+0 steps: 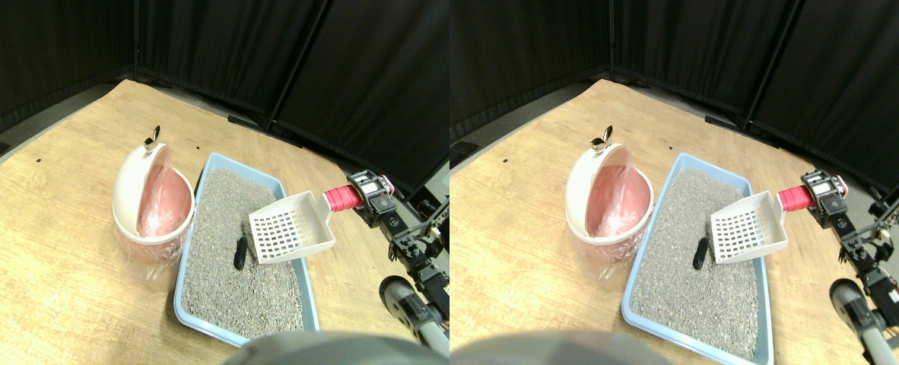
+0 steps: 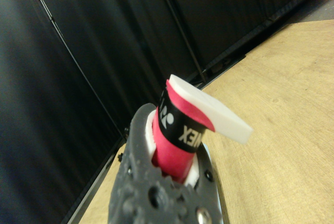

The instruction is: Scoop (unimanual)

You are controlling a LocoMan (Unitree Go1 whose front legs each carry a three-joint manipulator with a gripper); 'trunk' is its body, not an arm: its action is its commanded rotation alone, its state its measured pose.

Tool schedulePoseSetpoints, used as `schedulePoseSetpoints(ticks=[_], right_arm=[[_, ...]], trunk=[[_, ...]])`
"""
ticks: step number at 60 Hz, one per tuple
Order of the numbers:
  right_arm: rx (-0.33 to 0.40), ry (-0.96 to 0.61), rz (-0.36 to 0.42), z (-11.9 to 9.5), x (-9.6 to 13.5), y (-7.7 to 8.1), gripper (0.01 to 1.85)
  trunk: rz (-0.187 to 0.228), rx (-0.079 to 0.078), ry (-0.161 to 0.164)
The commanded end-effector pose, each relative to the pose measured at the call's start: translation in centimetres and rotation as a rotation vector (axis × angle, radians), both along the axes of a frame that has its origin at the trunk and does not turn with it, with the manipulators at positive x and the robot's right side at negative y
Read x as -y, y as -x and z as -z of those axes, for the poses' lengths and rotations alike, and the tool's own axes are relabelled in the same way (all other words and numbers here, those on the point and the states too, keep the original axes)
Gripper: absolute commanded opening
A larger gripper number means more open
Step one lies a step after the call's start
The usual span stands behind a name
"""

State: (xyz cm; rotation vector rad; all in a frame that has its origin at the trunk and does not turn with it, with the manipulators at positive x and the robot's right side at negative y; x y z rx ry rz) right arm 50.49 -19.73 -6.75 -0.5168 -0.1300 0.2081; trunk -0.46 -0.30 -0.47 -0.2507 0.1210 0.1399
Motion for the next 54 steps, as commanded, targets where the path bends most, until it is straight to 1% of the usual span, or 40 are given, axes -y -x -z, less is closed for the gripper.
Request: schedulePoseSetpoints(ticks=[1,5,6,10,12,14,17,18,19,20,21,22,26,28,32,34,35,36,40,41,42,52,54], right_arm=[[0.059,-0.022,-0.055,-1.5,-0.6,0.1,0.06],[0.056,-0.014,-0.062,-1.9,-0.8,0.1,0.06],[0.060,-0.003,-0.060,-2.1,-0.9,0.1,0.19],[0.063,0.014,-0.061,-2.3,-1.2,0.1,0.13],[0.060,0.022,-0.062,-2.4,-1.3,0.2,0.07],[0.063,0.034,-0.070,-2.3,-1.4,0.2,0.20],[0.061,0.061,-0.069,-2.3,-1.5,0.1,0.24],[0.061,0.061,-0.069,-2.3,-1.5,0.1,0.24],[0.057,0.084,-0.055,-2.3,-1.6,0.1,0.24],[0.049,0.097,-0.046,-2.3,-1.7,0.1,0.18],[0.040,0.094,-0.048,-2.4,-1.7,0.1,0.07],[0.038,0.095,-0.050,-2.4,-1.7,0.1,0.06],[0.036,0.106,-0.054,-2.5,-1.7,0.1,0.11],[0.034,0.114,-0.056,-2.6,-1.7,0.1,0.27],[0.042,0.123,-0.051,-2.6,-1.8,0.1,0.23],[0.050,0.135,-0.053,-2.5,-1.9,0.1,0.29],[0.050,0.135,-0.053,-2.5,-1.9,0.1,0.29],[0.045,0.175,-0.043,-2.5,-2.1,0.1,0.17],[0.044,0.187,-0.040,-2.4,-2.3,0.0,0.20],[0.041,0.187,-0.042,-2.4,-2.4,0.0,0.09],[0.039,0.186,-0.043,-2.4,-2.5,0.0,0.06],[0.046,0.176,-0.051,-2.3,-2.7,-0.1,0.06],[0.049,0.178,-0.049,-2.3,-2.7,-0.3,0.15]], trunk=[[-0.013,-0.019,0.026],[-0.011,-0.021,0.028],[-0.011,-0.021,0.029],[-0.008,-0.021,0.035],[-0.004,-0.023,0.039],[-0.002,-0.023,0.041],[0.004,-0.021,0.043],[0.006,-0.023,0.044],[0.006,-0.023,0.044],[0.008,-0.025,0.044],[0.009,-0.025,0.044],[0.011,-0.026,0.045],[0.012,-0.027,0.047],[0.011,-0.028,0.048],[0.009,-0.029,0.049],[0.010,-0.031,0.049],[0.011,-0.032,0.049],[0.011,-0.032,0.049],[0.010,-0.032,0.051],[0.010,-0.032,0.051],[0.009,-0.031,0.051],[0.009,-0.030,0.048],[0.010,-0.031,0.047]])
